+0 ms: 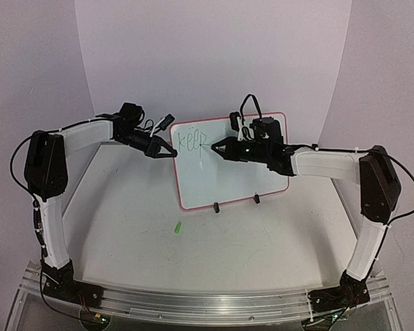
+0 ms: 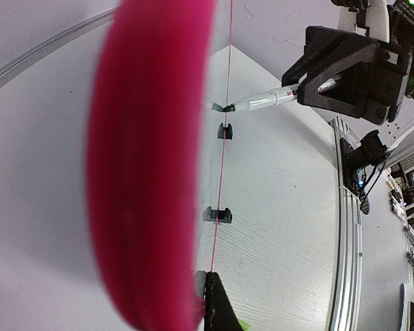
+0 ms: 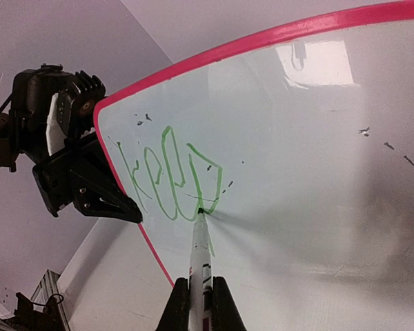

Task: Write a sentence on the whiteboard
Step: Write a sentence at the corner of the board.

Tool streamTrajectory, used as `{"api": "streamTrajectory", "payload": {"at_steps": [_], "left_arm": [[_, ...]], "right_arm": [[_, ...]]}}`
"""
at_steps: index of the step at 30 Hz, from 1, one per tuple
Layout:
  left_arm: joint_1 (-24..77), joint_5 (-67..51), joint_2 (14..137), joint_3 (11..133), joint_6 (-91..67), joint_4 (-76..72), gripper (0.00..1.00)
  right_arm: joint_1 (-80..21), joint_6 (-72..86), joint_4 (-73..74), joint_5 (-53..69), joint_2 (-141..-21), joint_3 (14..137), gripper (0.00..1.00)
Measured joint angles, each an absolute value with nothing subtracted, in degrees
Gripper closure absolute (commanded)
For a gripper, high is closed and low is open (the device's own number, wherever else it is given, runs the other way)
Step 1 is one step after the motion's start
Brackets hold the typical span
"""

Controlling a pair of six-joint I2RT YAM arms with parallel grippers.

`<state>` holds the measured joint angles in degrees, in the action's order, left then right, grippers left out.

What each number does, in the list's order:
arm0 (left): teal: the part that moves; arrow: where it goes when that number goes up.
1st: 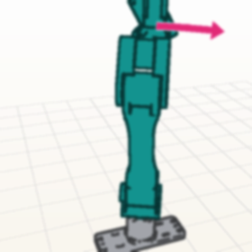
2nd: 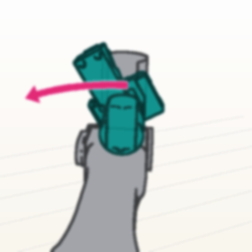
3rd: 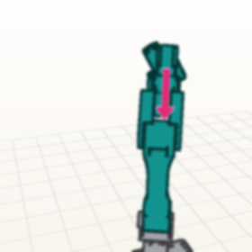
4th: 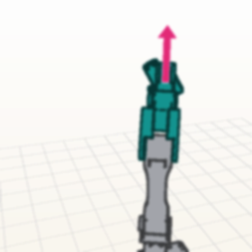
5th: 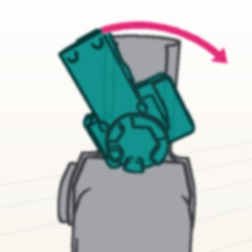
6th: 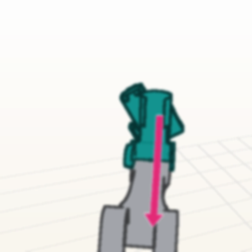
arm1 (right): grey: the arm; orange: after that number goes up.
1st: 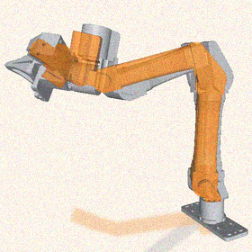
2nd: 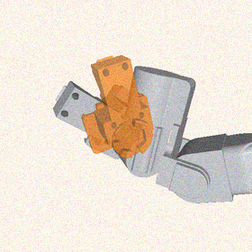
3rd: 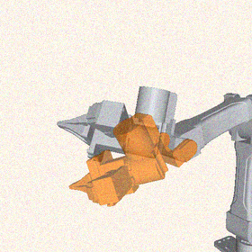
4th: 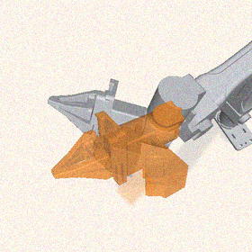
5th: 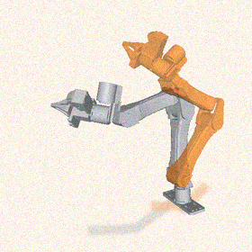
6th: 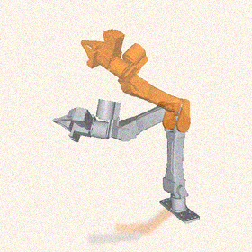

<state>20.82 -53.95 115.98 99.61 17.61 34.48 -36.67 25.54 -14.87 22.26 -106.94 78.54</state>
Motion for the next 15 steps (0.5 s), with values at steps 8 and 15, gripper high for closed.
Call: {"api": "streamTrajectory", "payload": {"at_steps": [8,15], "left_arm": [[20.9,-54.0,116.0,99.6,18.1,34.5,1.0],[21.0,-53.8,115.9,99.6,18.2,34.6,1.0]], "right_arm": [[-36.7,24.7,-14.9,23.8,-105.9,77.3,1.0],[-35.7,24.2,-14.0,27.7,-99.7,73.9,1.0]]}}
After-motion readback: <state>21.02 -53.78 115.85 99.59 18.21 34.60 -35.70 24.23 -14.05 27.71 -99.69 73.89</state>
